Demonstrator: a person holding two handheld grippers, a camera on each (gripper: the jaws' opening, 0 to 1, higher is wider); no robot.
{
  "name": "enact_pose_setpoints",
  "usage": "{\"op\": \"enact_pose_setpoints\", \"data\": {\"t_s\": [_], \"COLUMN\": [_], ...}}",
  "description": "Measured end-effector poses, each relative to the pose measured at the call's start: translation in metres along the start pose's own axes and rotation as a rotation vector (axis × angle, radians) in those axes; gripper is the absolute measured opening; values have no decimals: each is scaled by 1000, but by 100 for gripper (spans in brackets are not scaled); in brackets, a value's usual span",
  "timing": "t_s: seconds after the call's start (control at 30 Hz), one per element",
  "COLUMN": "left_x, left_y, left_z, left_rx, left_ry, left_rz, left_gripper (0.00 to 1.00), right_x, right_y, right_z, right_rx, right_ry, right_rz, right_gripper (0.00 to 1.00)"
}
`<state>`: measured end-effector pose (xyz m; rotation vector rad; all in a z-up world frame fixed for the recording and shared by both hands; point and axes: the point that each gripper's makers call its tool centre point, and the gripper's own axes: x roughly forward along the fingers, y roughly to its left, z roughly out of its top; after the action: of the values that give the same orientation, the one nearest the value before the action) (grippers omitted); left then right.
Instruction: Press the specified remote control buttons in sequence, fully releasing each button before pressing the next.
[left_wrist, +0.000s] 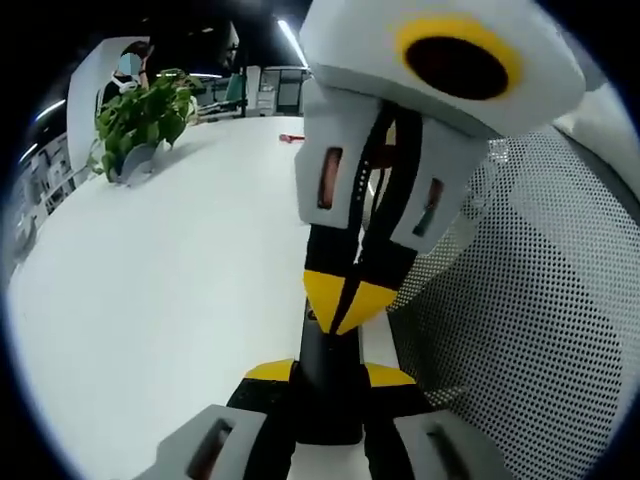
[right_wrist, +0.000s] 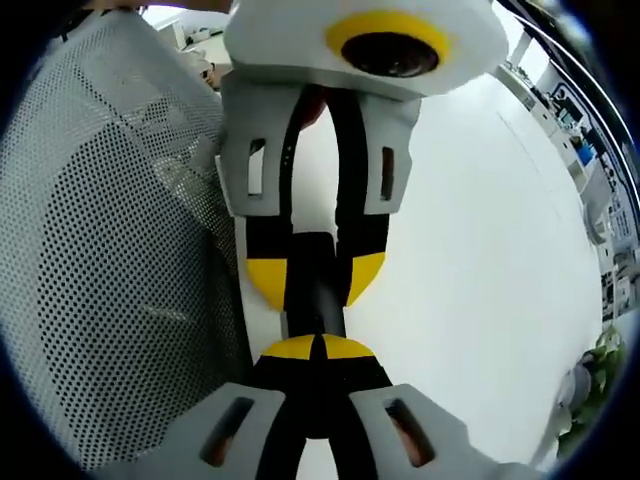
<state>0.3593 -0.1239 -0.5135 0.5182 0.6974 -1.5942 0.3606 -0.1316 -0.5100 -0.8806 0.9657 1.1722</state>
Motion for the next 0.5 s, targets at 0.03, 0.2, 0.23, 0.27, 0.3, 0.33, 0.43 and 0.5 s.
{"op": "enact_pose_setpoints", "data": {"t_s": [0.03, 0.2, 0.23, 0.27, 0.3, 0.33, 0.43, 0.5], "left_x": [0, 0, 0, 0, 0, 0, 0, 0], "left_y": [0, 0, 0, 0, 0, 0, 0, -1], "left_z": [0, 1, 1, 1, 1, 1, 1, 1], "left_rx": [-5, -12, -12, -13, -13, -15, -20, -19], "left_ry": [-5, -9, -7, -7, -8, -11, -18, -19], "left_rz": [1, 13, 14, 13, 12, 10, 9, 9], "left_gripper": [24, 24, 24, 24, 24, 24, 24, 24], "right_x": [0, 0, 0, 0, 0, 0, 0, 0], "right_y": [0, 2, 2, 2, 2, 2, 3, 3], "right_z": [0, 1, 1, 1, 2, 1, 0, 1], "right_rx": [1, 5, -19, -35, -42, -39, -55, -82], "right_ry": [-5, 36, 45, 52, 52, 53, 50, 62], "right_rz": [7, 10, 5, 1, 1, 0, -10, -27], "right_gripper": [0, 0, 0, 0, 0, 0, 0, 0]}}
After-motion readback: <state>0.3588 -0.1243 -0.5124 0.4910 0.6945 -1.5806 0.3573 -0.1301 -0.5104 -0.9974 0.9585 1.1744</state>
